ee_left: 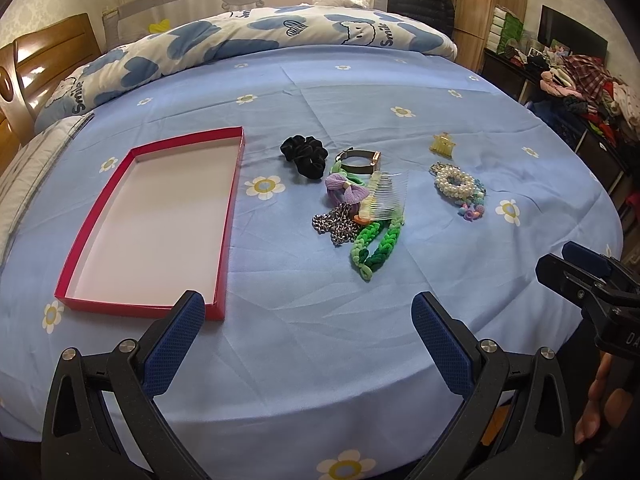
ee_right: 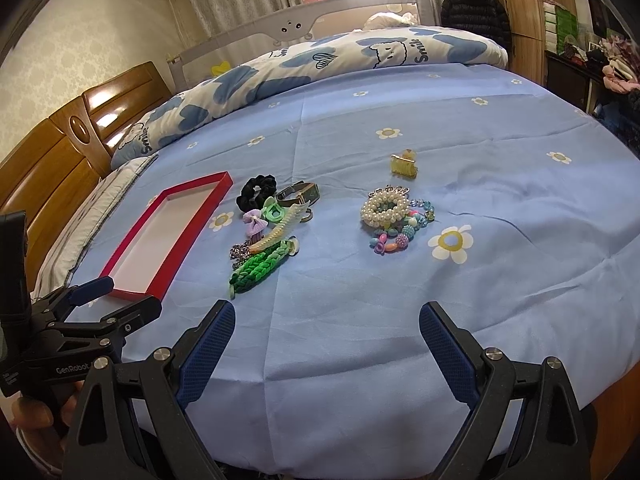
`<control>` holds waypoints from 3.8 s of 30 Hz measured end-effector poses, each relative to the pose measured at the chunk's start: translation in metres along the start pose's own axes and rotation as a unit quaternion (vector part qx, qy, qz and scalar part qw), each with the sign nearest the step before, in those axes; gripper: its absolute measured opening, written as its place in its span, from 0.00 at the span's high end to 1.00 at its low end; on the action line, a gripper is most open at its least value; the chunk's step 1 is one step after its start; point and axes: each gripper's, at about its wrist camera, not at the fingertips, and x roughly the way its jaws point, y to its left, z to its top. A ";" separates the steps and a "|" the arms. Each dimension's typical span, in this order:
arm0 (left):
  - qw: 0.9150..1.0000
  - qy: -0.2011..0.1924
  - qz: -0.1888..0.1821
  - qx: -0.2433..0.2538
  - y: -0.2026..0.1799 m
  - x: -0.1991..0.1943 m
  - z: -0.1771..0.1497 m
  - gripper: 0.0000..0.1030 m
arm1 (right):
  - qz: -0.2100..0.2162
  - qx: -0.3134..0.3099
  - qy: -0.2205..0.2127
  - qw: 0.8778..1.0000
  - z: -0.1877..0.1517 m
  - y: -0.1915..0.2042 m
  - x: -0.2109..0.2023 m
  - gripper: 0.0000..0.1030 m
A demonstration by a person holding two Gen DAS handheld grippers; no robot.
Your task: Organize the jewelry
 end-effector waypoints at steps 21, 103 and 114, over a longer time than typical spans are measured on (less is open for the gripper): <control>0.999 0.016 -0.031 -0.004 -0.002 0.020 0.008 0.00 | 0.014 0.011 0.003 1.000 0.003 -0.009 0.007 0.09; 0.991 0.021 -0.115 -0.065 0.066 0.024 0.017 0.82 | 0.052 0.010 0.078 0.996 0.016 0.005 0.095 0.82; 0.991 0.019 -0.114 -0.068 0.069 0.023 0.016 0.82 | 0.034 -0.002 0.054 0.998 0.018 0.007 0.086 0.86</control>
